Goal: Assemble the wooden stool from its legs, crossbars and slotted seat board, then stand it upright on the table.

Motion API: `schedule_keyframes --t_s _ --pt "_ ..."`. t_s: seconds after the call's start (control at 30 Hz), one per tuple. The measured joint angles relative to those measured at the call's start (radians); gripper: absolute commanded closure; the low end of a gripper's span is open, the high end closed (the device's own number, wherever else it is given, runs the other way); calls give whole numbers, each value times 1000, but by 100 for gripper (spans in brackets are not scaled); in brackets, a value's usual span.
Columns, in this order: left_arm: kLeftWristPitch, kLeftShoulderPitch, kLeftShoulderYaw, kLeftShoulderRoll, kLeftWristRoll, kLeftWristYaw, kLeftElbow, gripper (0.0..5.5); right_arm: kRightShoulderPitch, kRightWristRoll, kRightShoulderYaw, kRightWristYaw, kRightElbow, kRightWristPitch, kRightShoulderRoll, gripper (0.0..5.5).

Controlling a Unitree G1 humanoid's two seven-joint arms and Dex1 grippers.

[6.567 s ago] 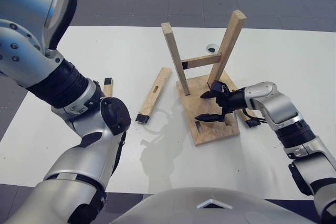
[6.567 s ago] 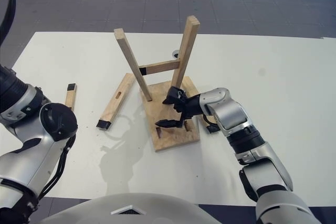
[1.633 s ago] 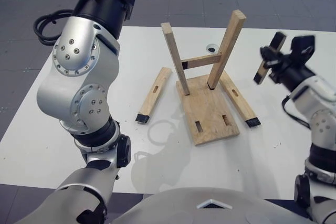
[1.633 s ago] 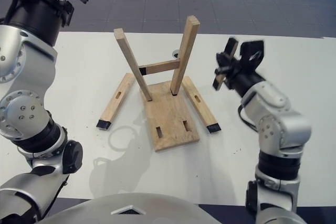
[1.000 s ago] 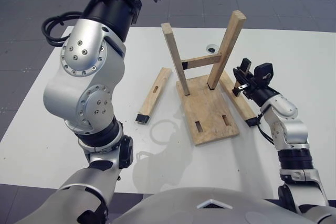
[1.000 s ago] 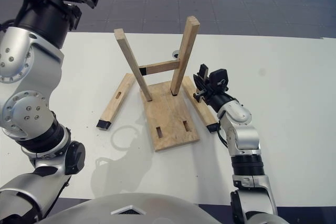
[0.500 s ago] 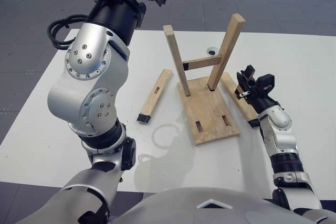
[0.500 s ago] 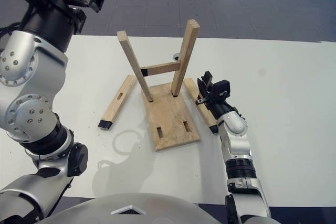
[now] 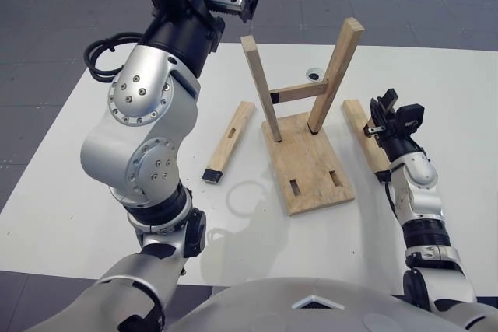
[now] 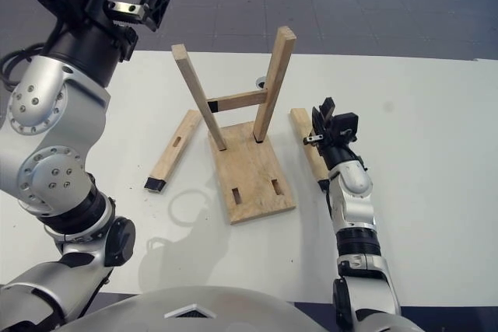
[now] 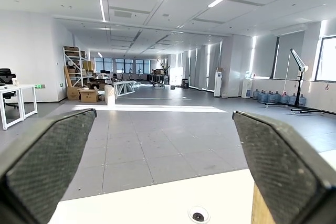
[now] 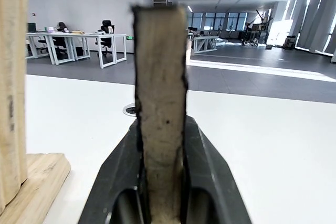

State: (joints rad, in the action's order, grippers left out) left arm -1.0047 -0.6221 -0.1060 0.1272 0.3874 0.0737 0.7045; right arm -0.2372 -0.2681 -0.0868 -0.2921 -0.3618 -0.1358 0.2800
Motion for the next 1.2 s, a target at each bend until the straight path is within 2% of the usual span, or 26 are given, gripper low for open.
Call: schedule_keyframes --t_s 0.17,0.47,0.73,0.77,0.87,1.2 --pt "0 0 2 0 -1 0 0 69 -12 13 -13 45 39 70 -8 510" --pt "-8 1 1 0 -1 0 7 69 132 46 -58 116 111 -40 -53 510" --pt "-9 1 2 0 -1 0 6 69 129 70 -62 146 120 -42 -73 510" --pt "-9 1 2 0 -1 -1 6 69 128 73 -62 149 120 -42 -74 472" --pt "-9 1 2 1 -1 -1 5 69 136 91 -57 162 95 -12 -82 432" --pt "-9 1 3 1 -1 0 4 69 122 87 -60 160 120 24 -83 243"
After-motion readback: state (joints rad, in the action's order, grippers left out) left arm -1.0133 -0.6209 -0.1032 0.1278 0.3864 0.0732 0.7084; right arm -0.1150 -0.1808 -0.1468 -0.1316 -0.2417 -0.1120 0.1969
